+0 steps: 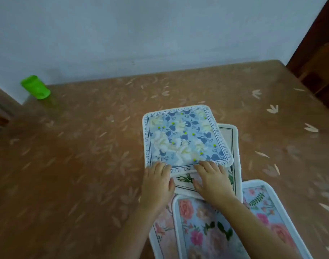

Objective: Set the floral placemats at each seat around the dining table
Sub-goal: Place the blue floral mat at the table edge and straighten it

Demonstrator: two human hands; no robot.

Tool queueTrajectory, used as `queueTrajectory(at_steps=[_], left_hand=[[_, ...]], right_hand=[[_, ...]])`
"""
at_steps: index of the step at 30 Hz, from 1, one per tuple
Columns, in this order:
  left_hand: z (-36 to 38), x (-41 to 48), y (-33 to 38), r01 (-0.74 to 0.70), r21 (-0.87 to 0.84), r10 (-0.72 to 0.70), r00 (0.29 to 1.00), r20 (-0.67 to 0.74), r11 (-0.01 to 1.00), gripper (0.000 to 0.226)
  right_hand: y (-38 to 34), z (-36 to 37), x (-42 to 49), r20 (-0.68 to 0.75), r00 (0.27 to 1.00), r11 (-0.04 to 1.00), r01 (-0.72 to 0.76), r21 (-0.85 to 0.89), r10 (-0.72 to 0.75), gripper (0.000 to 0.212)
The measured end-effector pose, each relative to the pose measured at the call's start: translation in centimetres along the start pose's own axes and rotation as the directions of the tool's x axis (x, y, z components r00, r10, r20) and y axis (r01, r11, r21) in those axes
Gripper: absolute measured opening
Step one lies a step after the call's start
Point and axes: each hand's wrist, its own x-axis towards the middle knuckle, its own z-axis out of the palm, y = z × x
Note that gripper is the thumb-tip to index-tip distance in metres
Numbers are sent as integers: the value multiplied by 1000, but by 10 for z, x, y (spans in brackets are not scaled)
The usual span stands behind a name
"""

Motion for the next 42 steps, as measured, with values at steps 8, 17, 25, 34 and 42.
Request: queueTrajectory(at_steps=[8, 17, 25, 34, 42], left_hand=[[33, 20, 2, -103, 10, 103, 990, -95, 995, 30], [59, 32, -5, -62, -180, 34, 987, -155, 982, 33], [60, 35, -10, -56, -277, 6, 984, -177, 959, 23], [53, 35, -6, -54, -334, 3, 988, -152, 941, 12], [35, -8, -1, -11, -412, -70, 981, -181, 911, 11]], right_hand=[[24, 31, 13, -28, 998, 996, 57, 71, -55, 47], [33, 48, 22, -81, 996, 989, 48, 137, -37, 40], [35, 51, 21, -79, 997, 976, 12, 215, 5, 36], [22, 47, 14, -79, 994, 951, -43, 306, 71, 30], [4, 28, -15, -108, 994, 924, 34, 381, 8, 21]])
